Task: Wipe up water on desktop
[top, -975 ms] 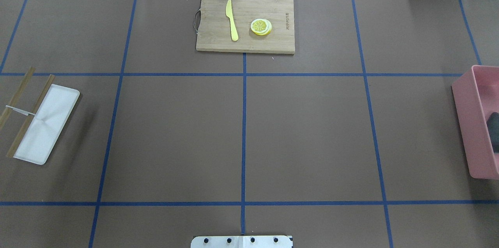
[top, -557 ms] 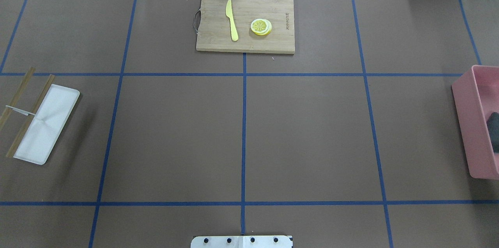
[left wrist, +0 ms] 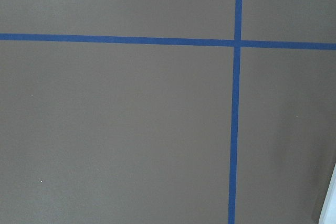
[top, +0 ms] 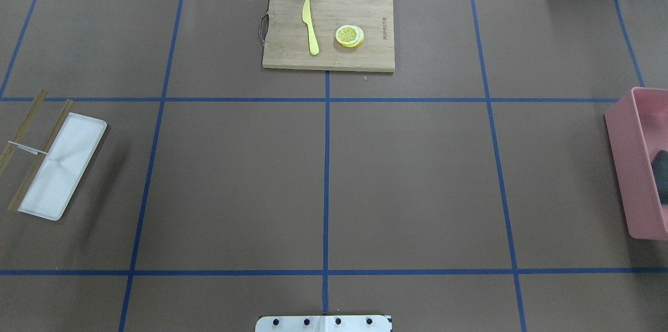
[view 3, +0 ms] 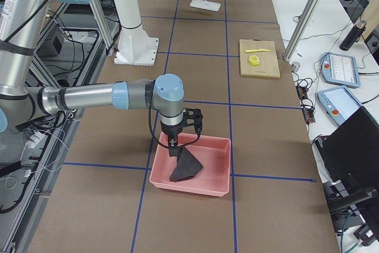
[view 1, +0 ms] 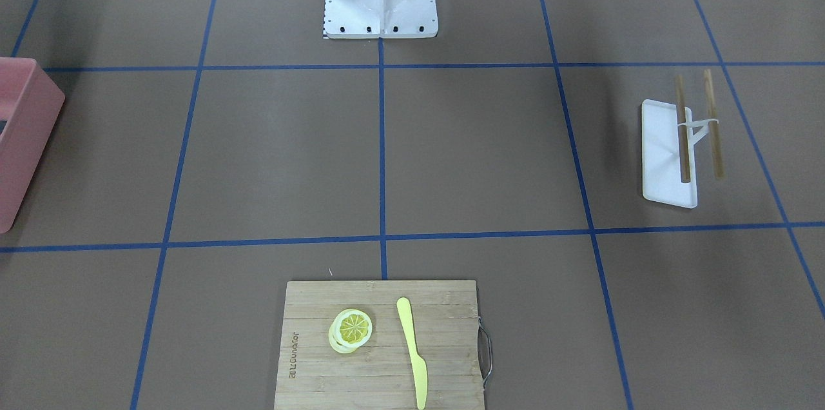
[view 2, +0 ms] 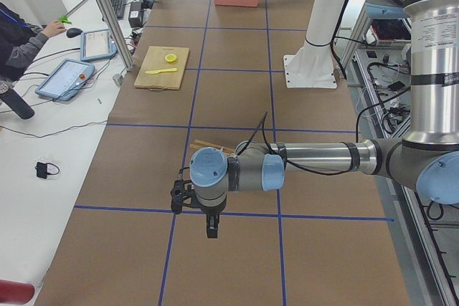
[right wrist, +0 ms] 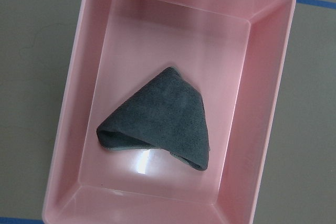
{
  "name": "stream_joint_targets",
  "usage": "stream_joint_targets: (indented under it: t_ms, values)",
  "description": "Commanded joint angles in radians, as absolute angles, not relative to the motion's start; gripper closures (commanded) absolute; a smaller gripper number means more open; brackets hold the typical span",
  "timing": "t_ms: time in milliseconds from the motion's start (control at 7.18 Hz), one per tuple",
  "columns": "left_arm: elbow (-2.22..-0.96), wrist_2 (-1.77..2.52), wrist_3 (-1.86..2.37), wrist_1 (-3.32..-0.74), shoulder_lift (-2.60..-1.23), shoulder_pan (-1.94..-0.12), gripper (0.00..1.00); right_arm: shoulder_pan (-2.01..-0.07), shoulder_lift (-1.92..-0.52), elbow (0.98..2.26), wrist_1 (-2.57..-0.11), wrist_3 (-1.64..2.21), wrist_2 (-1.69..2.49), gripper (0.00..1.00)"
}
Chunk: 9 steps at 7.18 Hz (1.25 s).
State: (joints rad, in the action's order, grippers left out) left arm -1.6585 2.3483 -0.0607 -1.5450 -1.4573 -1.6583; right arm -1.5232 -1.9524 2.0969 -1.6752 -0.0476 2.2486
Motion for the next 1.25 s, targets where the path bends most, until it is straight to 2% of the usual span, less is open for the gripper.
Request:
stream_joint_targets:
  t_ms: [0,1114]
  values:
    - [-1.657,2.349,-0.061,-1.545,-1.457,-1.658,0.01,-1.523,-1.953,2.097,-1.675,-0.048,2.249,0.00]
    - [-1.655,2.350,-0.069,-1.546,-1.466,-1.658,0.01,-1.523,-1.951,2.111,-1.674,-0.048,2.252,0.00]
